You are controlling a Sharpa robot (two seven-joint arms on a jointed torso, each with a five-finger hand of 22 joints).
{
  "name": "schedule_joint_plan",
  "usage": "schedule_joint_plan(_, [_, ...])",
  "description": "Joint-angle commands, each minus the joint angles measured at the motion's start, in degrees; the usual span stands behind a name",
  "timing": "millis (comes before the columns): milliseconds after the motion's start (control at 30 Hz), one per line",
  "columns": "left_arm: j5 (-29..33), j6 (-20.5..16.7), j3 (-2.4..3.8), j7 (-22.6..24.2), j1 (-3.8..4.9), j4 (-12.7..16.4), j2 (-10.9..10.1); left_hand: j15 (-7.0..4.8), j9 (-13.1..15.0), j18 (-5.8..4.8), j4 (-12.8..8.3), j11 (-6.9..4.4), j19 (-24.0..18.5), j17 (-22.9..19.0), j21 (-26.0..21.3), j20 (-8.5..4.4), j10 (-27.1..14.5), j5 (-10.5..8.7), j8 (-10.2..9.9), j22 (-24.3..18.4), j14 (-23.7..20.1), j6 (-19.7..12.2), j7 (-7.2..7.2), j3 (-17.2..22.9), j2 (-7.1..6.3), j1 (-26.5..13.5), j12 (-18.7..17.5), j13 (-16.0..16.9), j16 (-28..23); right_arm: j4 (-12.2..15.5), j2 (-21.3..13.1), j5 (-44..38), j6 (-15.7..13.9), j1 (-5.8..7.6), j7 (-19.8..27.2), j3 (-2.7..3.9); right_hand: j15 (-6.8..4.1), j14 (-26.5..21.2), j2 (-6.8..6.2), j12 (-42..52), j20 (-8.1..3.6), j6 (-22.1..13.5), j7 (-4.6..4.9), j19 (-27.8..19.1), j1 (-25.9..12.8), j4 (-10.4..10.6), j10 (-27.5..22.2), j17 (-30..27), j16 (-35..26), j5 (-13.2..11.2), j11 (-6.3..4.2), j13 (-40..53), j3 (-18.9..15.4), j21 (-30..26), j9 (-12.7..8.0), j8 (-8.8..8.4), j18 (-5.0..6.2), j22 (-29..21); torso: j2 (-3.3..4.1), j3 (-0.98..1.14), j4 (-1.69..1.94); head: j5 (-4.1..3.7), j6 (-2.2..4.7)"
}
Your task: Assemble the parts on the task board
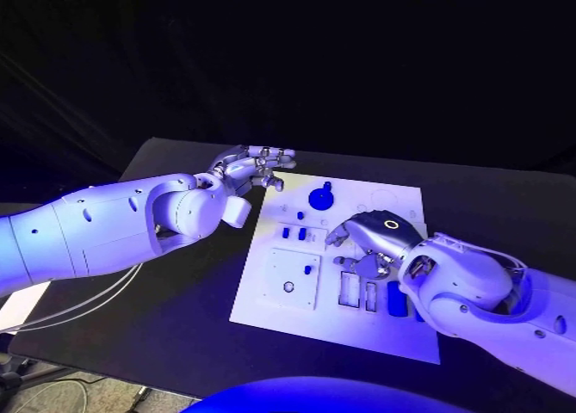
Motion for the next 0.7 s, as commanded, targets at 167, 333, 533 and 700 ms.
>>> schedule_joint_plan(167, [-0.5,0.93,0.02,0.14,0.01,0.37,-0.09,-0.06,-0.08,0.63,-0.14,0.1,-0.03,-0.1,-0.23,0.24,-0.6,0.3,0.04,-0.11,-0.41,-0.41,0.1,-0.42,0.32,-0.36,0.27,-0.07,-0.27,0.0,-4.43,0.49,4.62,2.15,-3.64,0.23,-2.85,0.89,-0.77,0.13,-2.43,-2.87,-1.65,-0.41,-0.36,1.37,-3.43,0.04,-0.06,-1.15,-1.64,-0.01,-5.35,-1.17,-1.15,-0.12,1.29,-1.07,-0.04,0.01,-0.08,-0.92,0.6])
schedule_joint_plan(333, [-0.51,0.91,0.02,0.21,0.01,0.43,-0.14,-0.06,-0.08,0.63,-0.14,0.1,-0.03,-0.1,-0.23,0.24,-0.6,0.3,0.04,-0.11,-0.41,-0.41,0.1,-0.42,0.32,-0.36,0.27,-0.07,-0.27,-0.45,-5.95,-0.26,6.64,2.57,-4.11,0.26,-3.13,0.88,-0.22,0.32,-2.74,-3.01,-2.15,-0.19,0.68,1.48,-4.1,-0.66,-0.57,-0.96,-2.09,0.01,-6.39,-1.18,-1.3,-0.05,1.23,-0.96,0.01,0.09,-0.21,-1.34,0.96])
schedule_joint_plan(533, [-0.51,1.1,0.01,0.22,0.01,0.52,-0.04,-0.06,-0.08,0.63,-0.14,0.1,-0.03,-0.1,-0.23,0.24,-0.6,0.3,0.04,-0.11,-0.41,-0.41,0.1,-0.42,0.32,-0.36,0.27,-0.07,-0.27,-1.1,-5.89,-0.64,7.67,2.59,-3.93,0.22,-3.15,0.92,0.48,0.91,-2.87,-2.43,-2.32,0.11,1.63,1.4,-3.67,-0.85,-0.75,-0.5,-2.1,0.06,-6.49,-1.05,-1.27,0.1,1.15,-0.71,0.01,0.04,-0.01,-1.84,1.14])
schedule_joint_plan(700, [-0.51,0.98,0.0,0.31,0.01,0.54,-0.05,-0.04,-0.08,0.62,-0.16,0.12,-0.02,-0.09,-0.26,0.26,-0.69,0.3,0.06,-0.13,-0.41,-0.48,0.12,-0.48,0.34,-0.35,0.32,-0.08,-0.23,-1.83,-5.33,-0.62,7.93,2.48,-3.51,0.15,-3.06,0.97,0.98,1.37,-2.87,-1.93,-2.29,0.22,2.04,1.44,-3.12,-0.92,-0.81,-0.36,-1.96,0.09,-6.39,-1.04,-1.24,0.18,1.13,-0.66,0.06,0.01,-0.01,-1.95,1.24])
